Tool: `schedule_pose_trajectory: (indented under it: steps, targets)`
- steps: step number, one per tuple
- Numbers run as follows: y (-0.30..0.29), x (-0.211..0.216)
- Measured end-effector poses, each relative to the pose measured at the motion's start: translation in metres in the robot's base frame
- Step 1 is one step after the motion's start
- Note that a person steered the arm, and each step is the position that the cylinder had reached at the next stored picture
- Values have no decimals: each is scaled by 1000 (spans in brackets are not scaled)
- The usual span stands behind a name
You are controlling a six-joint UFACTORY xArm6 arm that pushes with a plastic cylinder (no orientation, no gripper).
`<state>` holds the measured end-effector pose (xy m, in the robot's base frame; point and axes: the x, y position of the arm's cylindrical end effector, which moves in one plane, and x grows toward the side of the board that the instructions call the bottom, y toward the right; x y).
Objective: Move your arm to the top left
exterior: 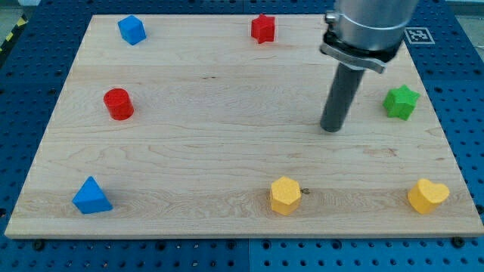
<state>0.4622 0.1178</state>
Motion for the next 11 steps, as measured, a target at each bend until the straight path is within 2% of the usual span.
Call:
schedule_pose_trajectory:
  steps: [2, 4, 7, 9, 10, 11]
  targets:
    - [-63, -19]
    - [-161, -61]
    - [-311, -139]
    - [-414, -209]
    - [-410, -238]
    - [-397, -242]
